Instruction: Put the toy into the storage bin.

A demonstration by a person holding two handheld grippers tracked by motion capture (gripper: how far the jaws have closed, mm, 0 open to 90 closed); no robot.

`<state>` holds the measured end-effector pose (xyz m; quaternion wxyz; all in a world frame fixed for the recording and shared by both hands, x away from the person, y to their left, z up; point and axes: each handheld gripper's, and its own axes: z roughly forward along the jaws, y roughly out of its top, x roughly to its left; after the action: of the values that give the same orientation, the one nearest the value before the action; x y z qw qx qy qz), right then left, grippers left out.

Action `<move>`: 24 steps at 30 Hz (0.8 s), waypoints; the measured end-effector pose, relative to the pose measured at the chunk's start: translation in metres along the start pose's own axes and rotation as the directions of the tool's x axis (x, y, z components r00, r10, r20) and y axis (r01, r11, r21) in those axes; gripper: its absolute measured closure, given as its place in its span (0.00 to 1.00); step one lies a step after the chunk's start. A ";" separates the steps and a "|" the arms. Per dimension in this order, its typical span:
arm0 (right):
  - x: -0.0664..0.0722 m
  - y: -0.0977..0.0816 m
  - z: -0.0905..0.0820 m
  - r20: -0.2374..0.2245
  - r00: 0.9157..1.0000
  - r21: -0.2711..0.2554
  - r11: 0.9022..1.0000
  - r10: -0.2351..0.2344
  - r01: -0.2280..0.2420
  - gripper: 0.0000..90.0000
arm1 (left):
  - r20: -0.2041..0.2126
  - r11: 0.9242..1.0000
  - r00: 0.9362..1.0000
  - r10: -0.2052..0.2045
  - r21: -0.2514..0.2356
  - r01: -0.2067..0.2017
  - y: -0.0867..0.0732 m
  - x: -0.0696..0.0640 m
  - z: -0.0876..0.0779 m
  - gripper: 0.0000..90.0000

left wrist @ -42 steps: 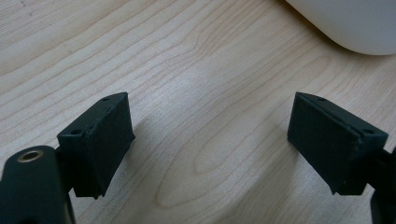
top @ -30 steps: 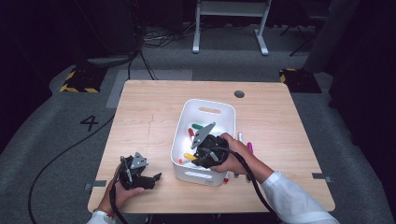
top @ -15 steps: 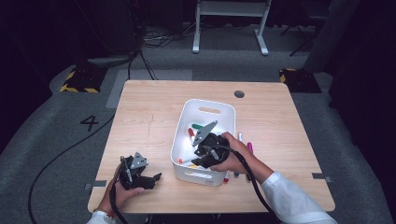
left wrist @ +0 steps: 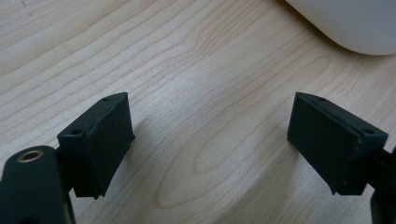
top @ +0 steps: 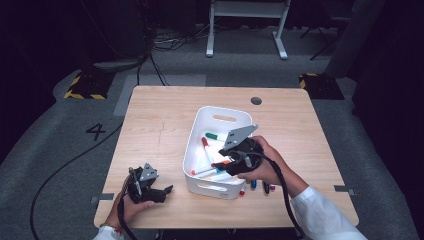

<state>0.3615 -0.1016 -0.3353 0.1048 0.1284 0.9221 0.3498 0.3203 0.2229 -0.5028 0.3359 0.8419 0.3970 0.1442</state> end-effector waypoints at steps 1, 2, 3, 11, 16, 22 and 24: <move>0.000 -0.001 -0.004 0.013 1.000 -0.011 1.000 0.010 -0.010 0.57 | 0.000 1.000 1.000 0.000 0.000 0.000 0.000 0.000 0.000 0.16; -0.002 -0.004 -0.011 0.027 1.000 -0.031 0.999 0.015 -0.015 0.56 | 0.000 1.000 1.000 0.000 0.000 0.000 0.000 0.000 0.000 0.16; -0.003 -0.006 -0.016 0.039 0.999 -0.039 0.999 0.025 -0.024 0.56 | 0.000 1.000 1.000 0.000 0.000 0.000 0.000 0.000 0.000 0.16; -0.013 -0.033 -0.053 0.160 0.985 -0.121 0.992 0.063 -0.043 0.50 | 0.000 1.000 1.000 -0.001 0.000 0.001 0.000 0.000 0.000 0.16; -0.018 -0.054 -0.067 0.210 0.973 -0.137 0.988 0.094 -0.066 0.48 | 0.001 1.000 1.000 -0.001 -0.001 0.001 0.000 0.000 0.000 0.16; -0.024 -0.080 -0.076 0.258 0.953 -0.158 0.980 0.160 -0.121 0.47 | 0.002 1.000 1.000 -0.002 -0.001 0.002 0.000 0.000 0.000 0.16; -0.027 -0.090 -0.075 0.277 0.944 -0.149 0.979 0.177 -0.140 0.47 | 0.001 1.000 1.000 -0.003 -0.001 0.003 0.000 0.000 0.000 0.16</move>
<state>0.3515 -0.2213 -0.3380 0.2179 0.2452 0.8593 0.3924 0.3204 0.2227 -0.5028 0.3366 0.8412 0.3981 0.1434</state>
